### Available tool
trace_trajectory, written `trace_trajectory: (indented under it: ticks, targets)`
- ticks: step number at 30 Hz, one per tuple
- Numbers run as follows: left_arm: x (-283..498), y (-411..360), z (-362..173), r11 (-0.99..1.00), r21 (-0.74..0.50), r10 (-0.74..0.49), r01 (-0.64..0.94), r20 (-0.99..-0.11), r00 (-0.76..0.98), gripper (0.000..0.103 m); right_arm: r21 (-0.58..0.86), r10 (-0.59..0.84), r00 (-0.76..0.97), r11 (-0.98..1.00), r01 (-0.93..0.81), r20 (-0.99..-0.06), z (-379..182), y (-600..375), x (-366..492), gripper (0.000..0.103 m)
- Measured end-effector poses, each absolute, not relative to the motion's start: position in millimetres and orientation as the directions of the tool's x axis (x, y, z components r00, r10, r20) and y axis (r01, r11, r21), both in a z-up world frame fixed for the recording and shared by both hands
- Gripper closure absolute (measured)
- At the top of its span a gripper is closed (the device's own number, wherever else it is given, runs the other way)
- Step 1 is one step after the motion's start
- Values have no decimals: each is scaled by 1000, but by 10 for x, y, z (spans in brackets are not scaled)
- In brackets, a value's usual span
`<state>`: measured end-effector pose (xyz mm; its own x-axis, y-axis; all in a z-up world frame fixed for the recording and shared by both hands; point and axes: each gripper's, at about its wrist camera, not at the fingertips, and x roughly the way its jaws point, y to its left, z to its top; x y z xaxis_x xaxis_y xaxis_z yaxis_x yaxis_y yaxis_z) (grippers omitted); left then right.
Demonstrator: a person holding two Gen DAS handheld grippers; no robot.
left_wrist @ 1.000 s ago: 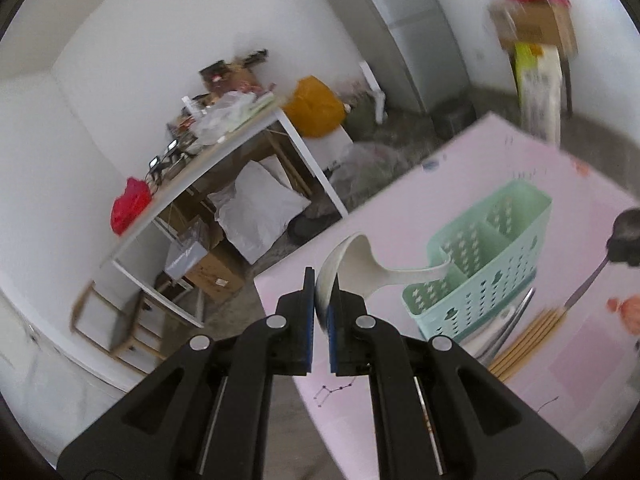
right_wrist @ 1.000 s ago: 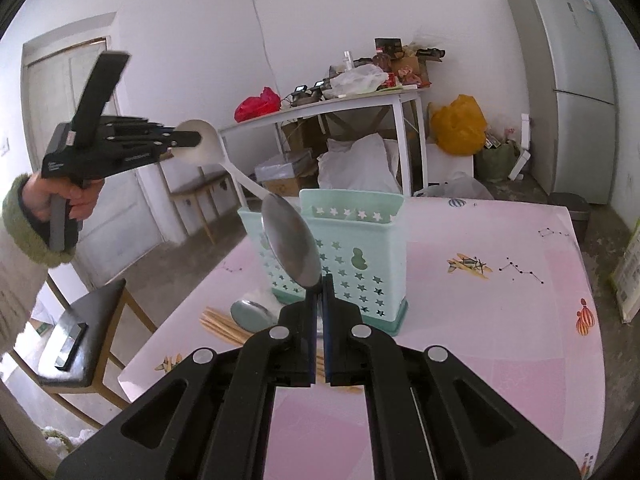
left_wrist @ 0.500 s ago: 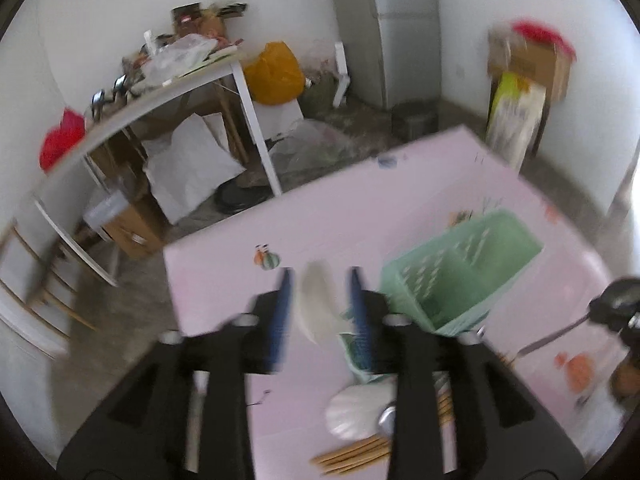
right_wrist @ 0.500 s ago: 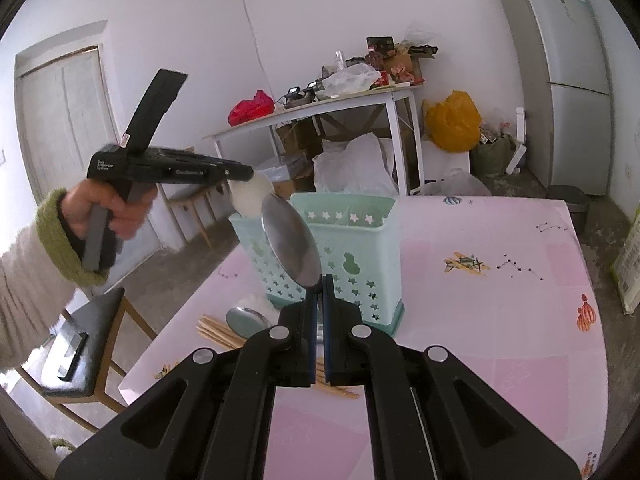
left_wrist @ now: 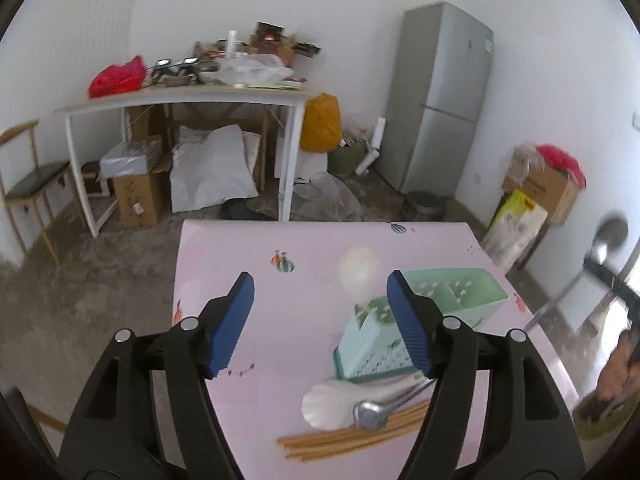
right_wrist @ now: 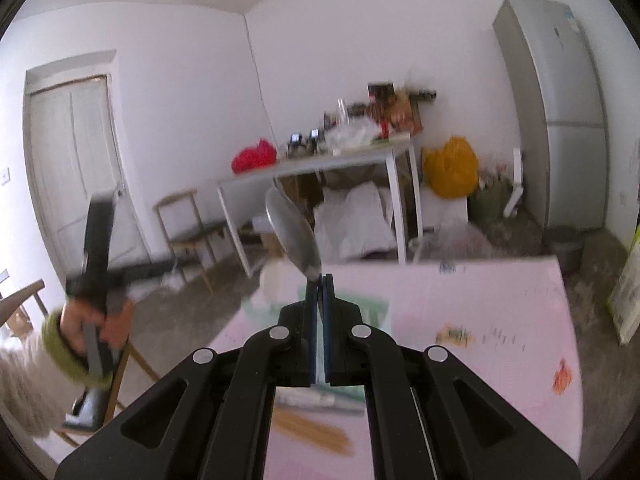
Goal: Organize utensils
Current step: 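Lower the ladle into the holder with the left gripper while the right gripper lifts the spoon, then drop the silver spoon into the green holder and open the right gripper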
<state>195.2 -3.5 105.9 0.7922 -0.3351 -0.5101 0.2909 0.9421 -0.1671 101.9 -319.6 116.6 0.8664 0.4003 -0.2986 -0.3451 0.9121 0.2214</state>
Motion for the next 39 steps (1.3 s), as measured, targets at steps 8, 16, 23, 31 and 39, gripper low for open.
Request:
trace_trajectory:
  ticks: [8, 16, 23, 31, 39]
  targets:
    - [1490, 319, 488, 948, -270, -298, 169, -559, 774, 31, 189, 382, 889, 921, -342, -252, 1424, -3075, 1436, 100]
    - [1170, 333, 18, 951, -296, -262, 90, -616, 743, 20, 209, 329, 861, 941, -266, -387, 919, -2953, 2004, 100]
    - [1109, 149, -133, 962, -237, -263, 137, -657, 706, 16, 214, 300, 772, 953, -214, -560, 465, -2886, 2312, 96]
    - [1113, -40, -247, 958, -179, -283, 224, -711, 644, 12, 222, 251, 827, 962, -157, -503, 611, -3086, 2019, 46]
    - [1095, 47, -187, 935, -287, -351, 209, -651, 673, 8, 262, 245, 866, 955, -138, -436, 826, -3193, 1530, 31]
